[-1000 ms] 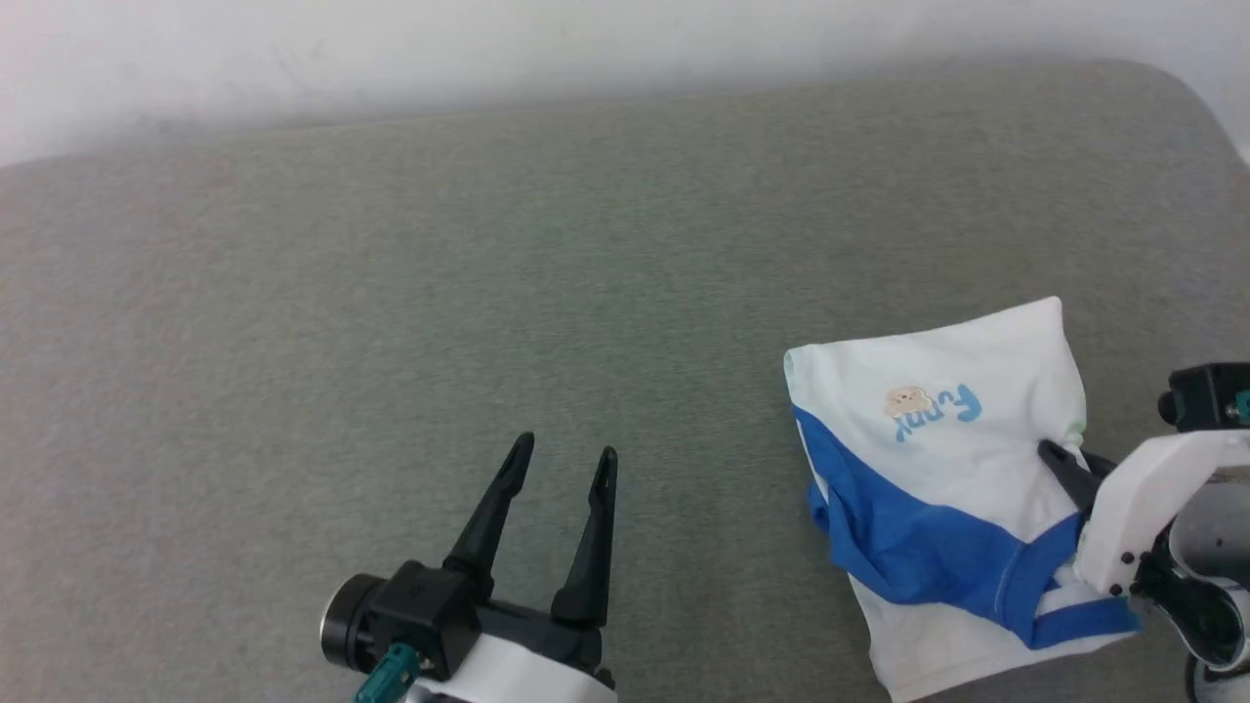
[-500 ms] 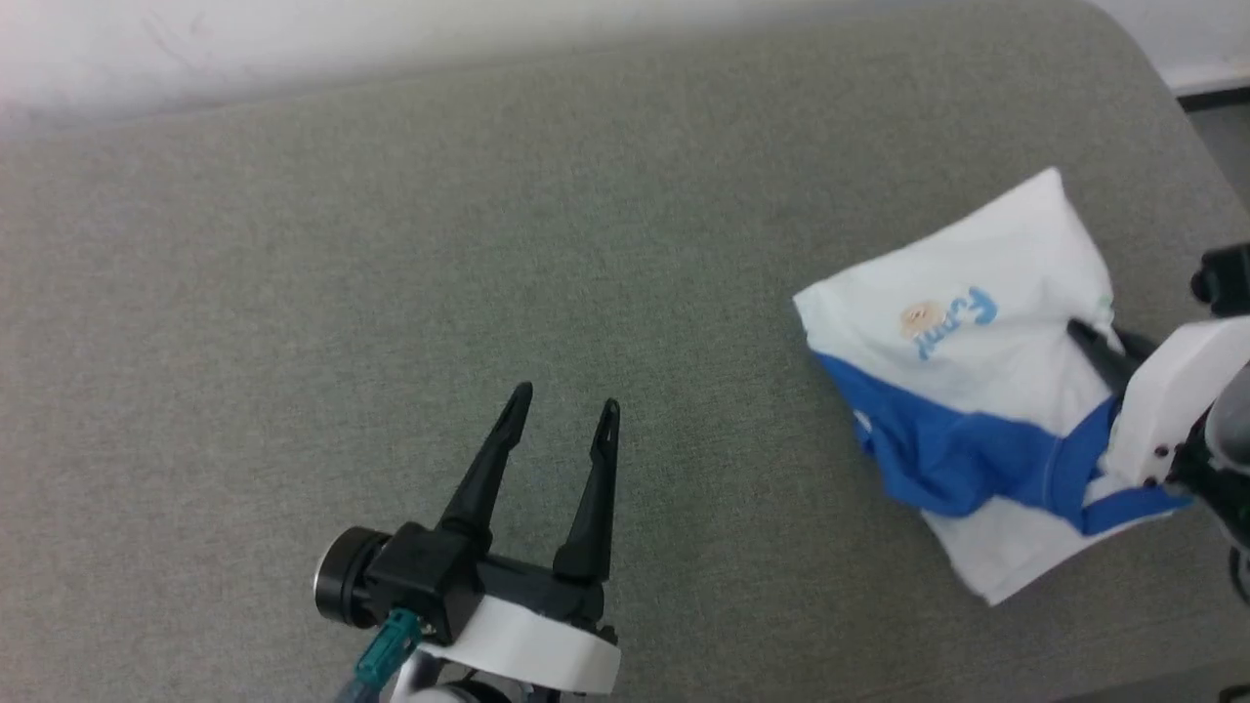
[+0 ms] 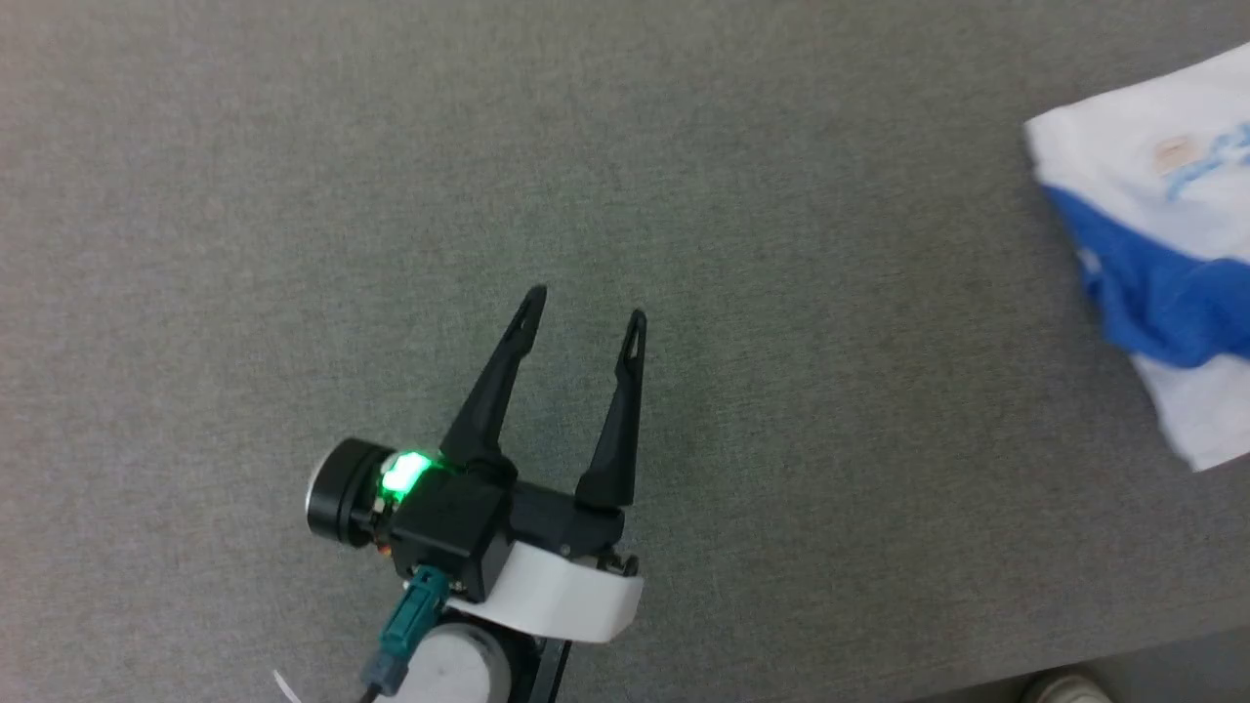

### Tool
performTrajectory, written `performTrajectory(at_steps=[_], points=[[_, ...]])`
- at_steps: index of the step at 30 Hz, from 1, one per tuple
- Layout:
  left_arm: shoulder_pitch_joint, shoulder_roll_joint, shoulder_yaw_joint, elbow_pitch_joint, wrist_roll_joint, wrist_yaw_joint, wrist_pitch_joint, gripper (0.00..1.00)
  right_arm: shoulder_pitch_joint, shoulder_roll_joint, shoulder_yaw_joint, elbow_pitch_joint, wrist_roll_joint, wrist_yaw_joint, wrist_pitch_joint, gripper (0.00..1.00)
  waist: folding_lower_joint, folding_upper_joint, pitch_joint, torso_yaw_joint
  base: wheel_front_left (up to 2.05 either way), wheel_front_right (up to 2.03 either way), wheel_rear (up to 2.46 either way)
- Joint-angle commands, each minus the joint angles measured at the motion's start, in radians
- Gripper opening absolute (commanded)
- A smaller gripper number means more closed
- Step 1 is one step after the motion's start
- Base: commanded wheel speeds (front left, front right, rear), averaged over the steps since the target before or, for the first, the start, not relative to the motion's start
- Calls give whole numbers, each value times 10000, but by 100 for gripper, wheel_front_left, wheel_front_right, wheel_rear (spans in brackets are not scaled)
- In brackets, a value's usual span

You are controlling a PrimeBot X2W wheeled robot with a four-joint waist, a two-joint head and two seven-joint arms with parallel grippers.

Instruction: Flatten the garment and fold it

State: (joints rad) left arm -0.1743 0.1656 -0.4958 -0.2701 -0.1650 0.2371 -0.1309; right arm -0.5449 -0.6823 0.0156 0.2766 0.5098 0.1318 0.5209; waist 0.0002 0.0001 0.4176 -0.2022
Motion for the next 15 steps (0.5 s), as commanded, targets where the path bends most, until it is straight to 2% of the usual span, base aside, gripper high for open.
performTrajectory(at_steps=[1,7,15], points=[[-268,29,-41,-112,190,71,47,100,-314,-156,-127,213,11,-11,-221,0,-2,-1,834,168,0,0,0],[-733,110,-155,-361,733,206,402,100,-1173,-478,-190,1455,-113,-11,-1114,0,-2,-1,1643,113,0,0,0],[-1067,80,-345,-397,1018,239,624,100,-1999,-597,-187,3327,-441,-11,-2064,0,-2,-1,2137,100,0,0,0]])
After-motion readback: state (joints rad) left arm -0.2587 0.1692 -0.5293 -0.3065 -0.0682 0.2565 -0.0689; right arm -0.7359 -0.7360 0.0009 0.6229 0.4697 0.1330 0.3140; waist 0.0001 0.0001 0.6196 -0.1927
